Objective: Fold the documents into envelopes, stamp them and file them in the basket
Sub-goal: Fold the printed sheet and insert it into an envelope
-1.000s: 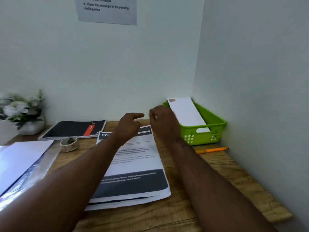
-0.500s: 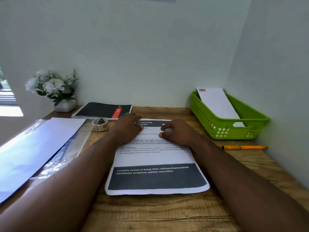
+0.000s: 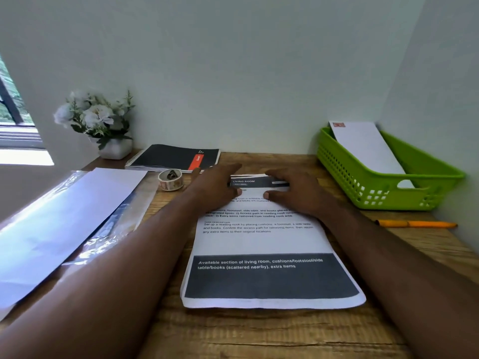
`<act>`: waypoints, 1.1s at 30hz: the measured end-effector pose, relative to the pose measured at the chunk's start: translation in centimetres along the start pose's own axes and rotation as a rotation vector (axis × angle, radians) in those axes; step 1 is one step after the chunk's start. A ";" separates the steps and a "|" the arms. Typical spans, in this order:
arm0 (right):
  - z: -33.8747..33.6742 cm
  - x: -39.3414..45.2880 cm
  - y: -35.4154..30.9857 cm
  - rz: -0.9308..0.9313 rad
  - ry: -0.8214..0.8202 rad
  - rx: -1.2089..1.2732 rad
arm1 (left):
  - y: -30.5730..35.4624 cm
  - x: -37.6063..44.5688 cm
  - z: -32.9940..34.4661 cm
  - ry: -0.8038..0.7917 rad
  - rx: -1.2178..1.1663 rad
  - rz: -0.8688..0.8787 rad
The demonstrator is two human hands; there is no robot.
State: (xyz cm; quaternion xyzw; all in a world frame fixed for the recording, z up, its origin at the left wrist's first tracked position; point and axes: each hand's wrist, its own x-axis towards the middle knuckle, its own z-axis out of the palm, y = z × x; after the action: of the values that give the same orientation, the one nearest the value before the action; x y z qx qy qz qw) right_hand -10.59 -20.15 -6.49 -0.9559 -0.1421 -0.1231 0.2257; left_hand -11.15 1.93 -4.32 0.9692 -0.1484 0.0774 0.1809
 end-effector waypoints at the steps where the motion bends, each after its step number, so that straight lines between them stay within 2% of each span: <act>1: -0.1 -0.2 -0.3 0.009 -0.025 -0.010 | 0.1 -0.1 0.0 -0.014 0.009 0.003; 6: -0.4 -0.6 -0.8 0.068 -0.103 -0.043 | -0.2 -0.2 0.0 -0.097 -0.017 -0.033; 9: -0.4 -0.5 -0.8 0.085 -0.107 -0.048 | -0.3 -0.1 0.0 -0.038 0.133 -0.054; 13: -0.4 -0.5 -0.9 0.073 -0.083 -0.042 | -0.3 0.2 -0.3 0.037 0.150 -0.081; 15: -0.4 -0.5 -0.9 0.029 -0.030 -0.056 | -0.4 0.4 -0.4 0.140 0.106 -0.083; 18: -1.1 -0.3 -1.1 -0.034 0.091 -0.204 | 0.0 0.3 -0.9 0.402 -0.091 0.066; 21: -2.0 0.1 -1.6 -0.126 0.378 -0.266 | 0.7 -0.1 -1.3 0.626 -0.134 0.224; 23: -2.2 0.1 -1.9 -0.200 0.594 -0.291 | 1.0 -0.4 -1.4 0.680 -0.090 0.223; 24: -2.1 0.1 -1.8 -0.214 0.643 -0.315 | 1.2 -0.6 -1.4 0.649 -0.049 0.200; 26: -2.1 0.0 -1.7 -0.198 0.562 -0.328 | 1.5 -0.9 -1.3 0.524 0.028 0.143; 29: -2.5 0.0 -1.7 -0.178 0.305 -0.263 | 2.3 -1.2 -1.4 0.355 0.059 0.066; 33: -3.7 -0.9 -2.8 -0.150 -0.110 -0.160 | 2.9 -1.4 -1.4 0.271 0.043 0.063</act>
State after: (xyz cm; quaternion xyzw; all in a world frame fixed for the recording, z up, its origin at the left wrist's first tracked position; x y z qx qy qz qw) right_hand -12.99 -19.64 -2.42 -0.9628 -0.2152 -0.0981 0.1306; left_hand -13.56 0.22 -2.34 0.9484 -0.1514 0.2163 0.1758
